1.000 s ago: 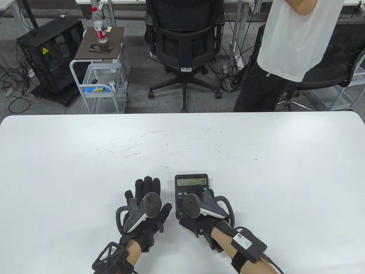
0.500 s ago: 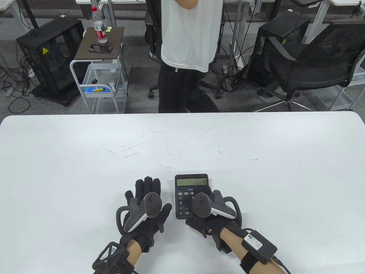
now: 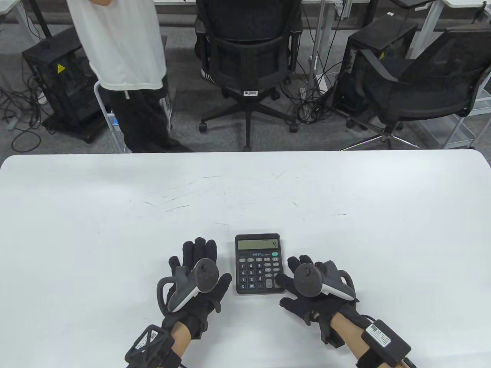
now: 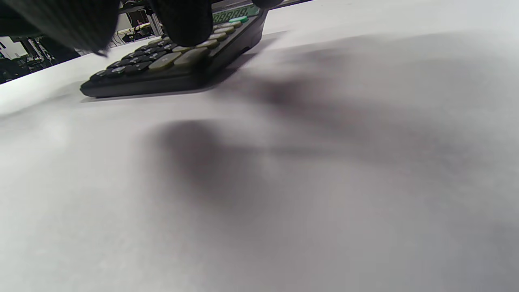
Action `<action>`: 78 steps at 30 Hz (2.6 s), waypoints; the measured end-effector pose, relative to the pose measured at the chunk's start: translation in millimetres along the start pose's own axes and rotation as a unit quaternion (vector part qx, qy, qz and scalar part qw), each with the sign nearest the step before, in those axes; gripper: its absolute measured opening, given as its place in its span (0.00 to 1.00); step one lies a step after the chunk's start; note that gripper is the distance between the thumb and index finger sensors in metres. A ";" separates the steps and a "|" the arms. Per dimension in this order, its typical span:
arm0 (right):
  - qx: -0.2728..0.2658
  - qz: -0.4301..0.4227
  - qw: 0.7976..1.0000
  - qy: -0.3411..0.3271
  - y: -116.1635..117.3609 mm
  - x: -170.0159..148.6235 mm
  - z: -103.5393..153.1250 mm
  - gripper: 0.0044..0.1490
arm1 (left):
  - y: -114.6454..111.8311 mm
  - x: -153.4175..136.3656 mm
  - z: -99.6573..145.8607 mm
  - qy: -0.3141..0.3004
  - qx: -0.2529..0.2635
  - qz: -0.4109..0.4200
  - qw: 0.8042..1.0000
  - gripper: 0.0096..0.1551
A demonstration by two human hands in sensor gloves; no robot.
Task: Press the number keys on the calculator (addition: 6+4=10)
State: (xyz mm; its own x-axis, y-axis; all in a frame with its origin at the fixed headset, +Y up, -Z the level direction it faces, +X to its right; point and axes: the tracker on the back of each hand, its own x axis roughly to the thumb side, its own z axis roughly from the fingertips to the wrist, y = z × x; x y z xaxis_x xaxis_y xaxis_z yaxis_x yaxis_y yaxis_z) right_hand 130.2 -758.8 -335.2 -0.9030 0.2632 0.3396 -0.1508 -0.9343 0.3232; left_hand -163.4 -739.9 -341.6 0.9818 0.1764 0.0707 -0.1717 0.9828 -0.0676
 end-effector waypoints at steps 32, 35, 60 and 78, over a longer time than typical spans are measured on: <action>-0.022 -0.011 1.000 0.013 5.4 -12.1 -3.4 0.50 | -0.9 2.5 1.5 -0.002 -0.002 -0.005 1.000 0.54; -0.057 -0.012 0.998 0.037 -1.1 -14.6 -6.0 0.53 | -0.9 2.4 1.4 -0.003 -0.001 -0.004 1.000 0.55; -0.138 0.014 0.985 0.103 -26.3 -25.6 -19.3 0.56 | -2.8 6.7 -0.5 -0.004 0.001 -0.018 1.000 0.55; -0.127 0.024 0.986 0.107 -23.8 -21.5 -17.2 0.57 | -2.6 7.3 -0.1 -0.005 0.003 -0.028 1.000 0.55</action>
State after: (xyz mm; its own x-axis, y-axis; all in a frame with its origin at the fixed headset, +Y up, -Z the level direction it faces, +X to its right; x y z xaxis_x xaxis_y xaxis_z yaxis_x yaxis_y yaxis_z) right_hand 146.3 -746.4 -365.4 -0.9717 0.1853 0.1467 -0.1765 -0.9818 0.0707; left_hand -155.7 -741.2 -341.0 0.9889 0.1216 0.0851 -0.1169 0.9915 -0.0579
